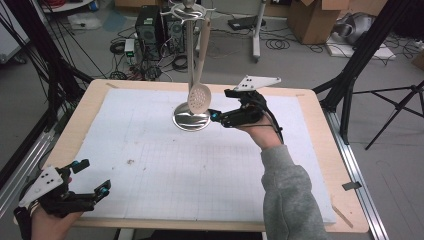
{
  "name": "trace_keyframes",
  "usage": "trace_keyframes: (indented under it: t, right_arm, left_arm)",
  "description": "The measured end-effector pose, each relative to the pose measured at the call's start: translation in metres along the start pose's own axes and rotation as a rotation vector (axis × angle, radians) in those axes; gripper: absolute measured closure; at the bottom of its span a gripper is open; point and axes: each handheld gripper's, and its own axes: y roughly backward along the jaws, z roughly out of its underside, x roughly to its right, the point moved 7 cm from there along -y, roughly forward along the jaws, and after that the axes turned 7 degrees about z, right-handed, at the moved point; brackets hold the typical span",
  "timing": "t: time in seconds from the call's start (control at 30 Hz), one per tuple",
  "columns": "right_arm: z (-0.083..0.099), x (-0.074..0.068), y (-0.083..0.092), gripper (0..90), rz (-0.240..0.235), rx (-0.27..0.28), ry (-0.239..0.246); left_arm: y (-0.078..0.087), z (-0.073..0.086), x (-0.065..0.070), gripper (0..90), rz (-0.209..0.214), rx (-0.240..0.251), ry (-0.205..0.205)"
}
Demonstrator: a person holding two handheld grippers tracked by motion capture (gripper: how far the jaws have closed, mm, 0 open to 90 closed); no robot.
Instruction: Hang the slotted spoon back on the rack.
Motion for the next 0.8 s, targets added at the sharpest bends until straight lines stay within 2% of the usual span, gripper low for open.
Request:
trace_keyframes:
  t: [0.4, 0.8]
  right_arm:
    - [0.022, -0.008, 0.014, 11.5, -0.009, 0.012, -0.016]
    - [0.055, -0.01, 0.033, 11.3, 0.018, 0.027, -0.044]
  left_arm:
    - [-0.004, -0.001, -0.004, 1.8, 0.011, 0.013, 0.019]
    - [-0.007, -0.003, -0.007, 1.8, 0.018, 0.027, 0.025]
